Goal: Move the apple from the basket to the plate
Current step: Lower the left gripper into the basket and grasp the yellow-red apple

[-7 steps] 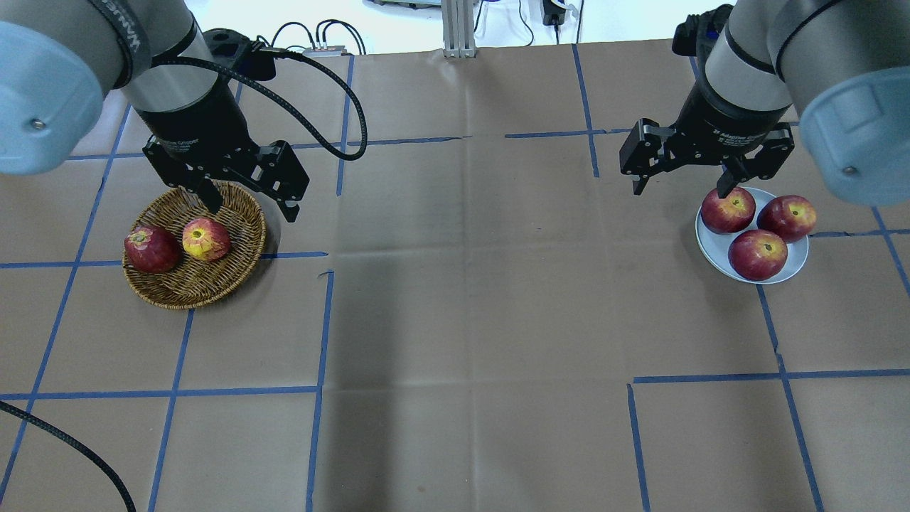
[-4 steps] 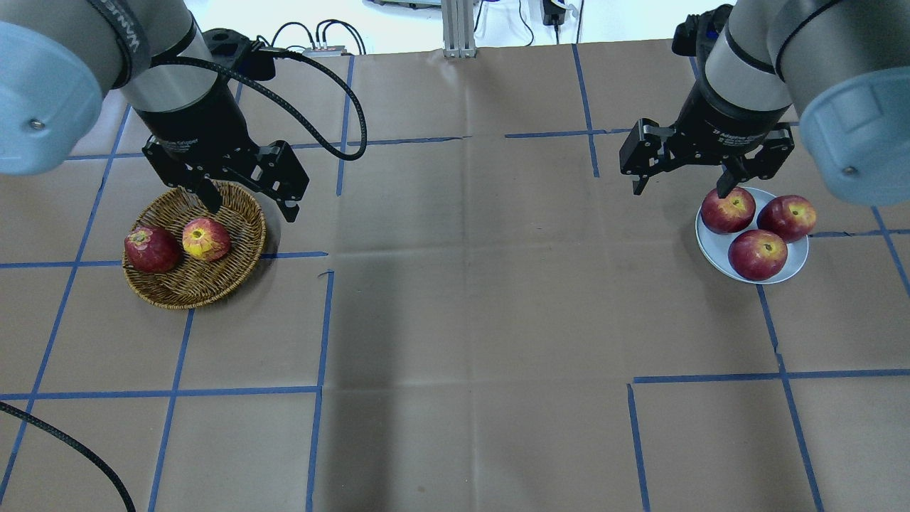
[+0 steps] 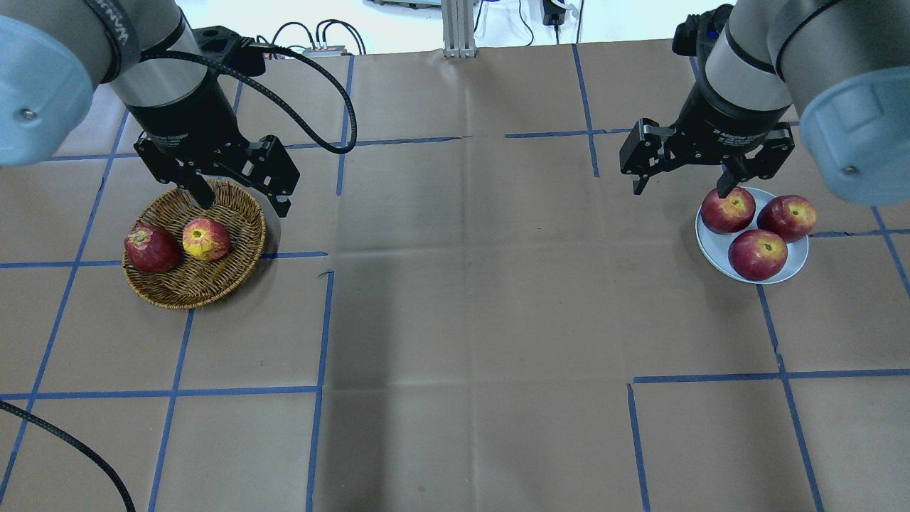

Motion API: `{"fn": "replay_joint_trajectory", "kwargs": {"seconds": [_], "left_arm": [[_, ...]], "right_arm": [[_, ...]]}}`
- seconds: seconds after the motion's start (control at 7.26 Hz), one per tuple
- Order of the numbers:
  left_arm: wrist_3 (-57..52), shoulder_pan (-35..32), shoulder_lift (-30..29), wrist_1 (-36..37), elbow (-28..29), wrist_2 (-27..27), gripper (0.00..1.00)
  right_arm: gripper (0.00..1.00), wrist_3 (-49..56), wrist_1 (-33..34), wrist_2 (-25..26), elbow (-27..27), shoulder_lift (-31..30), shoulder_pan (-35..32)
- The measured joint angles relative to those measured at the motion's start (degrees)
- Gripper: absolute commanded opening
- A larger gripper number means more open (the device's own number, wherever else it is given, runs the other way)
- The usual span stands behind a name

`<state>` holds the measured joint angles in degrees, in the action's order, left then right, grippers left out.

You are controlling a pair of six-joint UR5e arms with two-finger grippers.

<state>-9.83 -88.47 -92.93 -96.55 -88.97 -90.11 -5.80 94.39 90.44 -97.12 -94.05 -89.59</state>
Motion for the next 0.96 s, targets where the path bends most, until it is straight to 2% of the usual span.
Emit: {"fn": "replay_joint_trajectory", "kwargs": {"seconds": [0.41,0.69,0.96], "left_arm": [[-12.9,8.0,-9.6,9.5,-1.1,0.6,0.99],[-18.5,12.3,-13.0,15.2,-3.0,0.2,0.99],[-22.3,15.6,-16.9,26.1,-4.4,-0.2,0.99]], "right_arm": [[1.0,0.0,0.0,0.0,0.0,0.0,0.0],[1.0,0.0,0.0,0.0,-0.1,0.0,0.0],[1.0,0.0,0.0,0.0,0.0,0.0,0.0]]}}
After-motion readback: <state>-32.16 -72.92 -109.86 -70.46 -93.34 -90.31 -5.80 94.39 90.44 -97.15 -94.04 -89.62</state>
